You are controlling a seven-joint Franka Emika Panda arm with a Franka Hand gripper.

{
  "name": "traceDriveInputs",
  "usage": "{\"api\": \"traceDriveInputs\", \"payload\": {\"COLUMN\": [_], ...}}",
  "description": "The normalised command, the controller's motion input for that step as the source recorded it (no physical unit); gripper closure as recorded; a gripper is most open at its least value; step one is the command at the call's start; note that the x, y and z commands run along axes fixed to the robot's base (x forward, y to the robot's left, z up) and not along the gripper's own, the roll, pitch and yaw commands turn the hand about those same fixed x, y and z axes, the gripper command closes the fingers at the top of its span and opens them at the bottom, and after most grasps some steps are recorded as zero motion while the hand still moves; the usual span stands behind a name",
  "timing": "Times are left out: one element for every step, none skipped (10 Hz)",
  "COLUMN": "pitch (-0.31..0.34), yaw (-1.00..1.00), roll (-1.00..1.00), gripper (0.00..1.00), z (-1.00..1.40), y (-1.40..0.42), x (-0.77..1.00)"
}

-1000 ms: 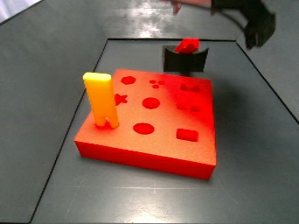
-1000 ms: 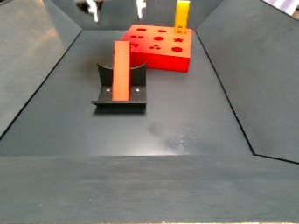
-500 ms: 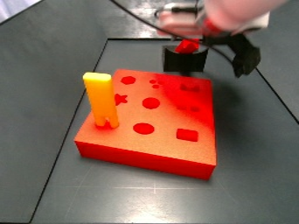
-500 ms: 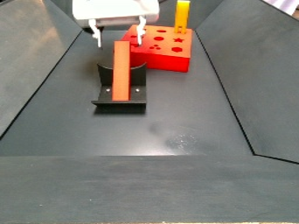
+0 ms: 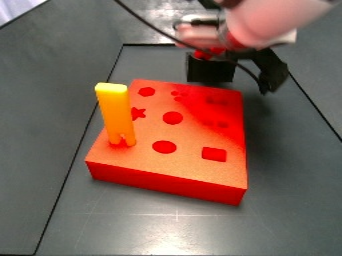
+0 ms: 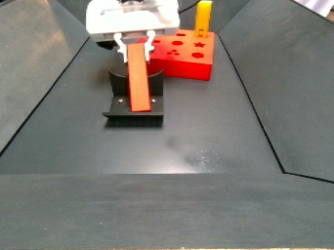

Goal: Pick up the arch object. Move up. Place the arch object on the fixture. Regrasp the arch object. Rotate the arch object. Move to above the board. Insert the arch object.
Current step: Rotate the arch object.

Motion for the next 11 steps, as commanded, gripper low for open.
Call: {"api": "traceDriveInputs", "payload": {"pitch": [-0.068, -0.09, -0.104, -0.108, -0.108, -0.103, -0.097, -0.085, -0.068, -0.056, -0.039], "yaw": [0.0, -0.01, -0.03, -0.04, -0.05, -0.08, -0.09, -0.1, -0.11, -0.11, -0.1], "roll": [-0.08, -0.1, -0.11, -0.11, -0.12, -0.13, -0.13, -0.14, -0.14, -0.13, -0.13], "gripper": [1.0, 1.0, 1.0, 1.0, 1.0, 1.0, 1.0, 1.0, 1.0, 1.0, 1.0], "z": [0.99, 0.96, 0.93, 0.9, 0.87, 0.82, 0.76, 0.7, 0.62, 0.53, 0.36], "y": [0.36, 0.33, 0.29, 0.27, 0.26, 0.23, 0.21, 0.19, 0.17, 0.15, 0.12], "x": [-1.0, -1.0, -1.0, -1.0, -1.0, -1.0, -1.0, -1.0, -1.0, -1.0, -0.96]}}
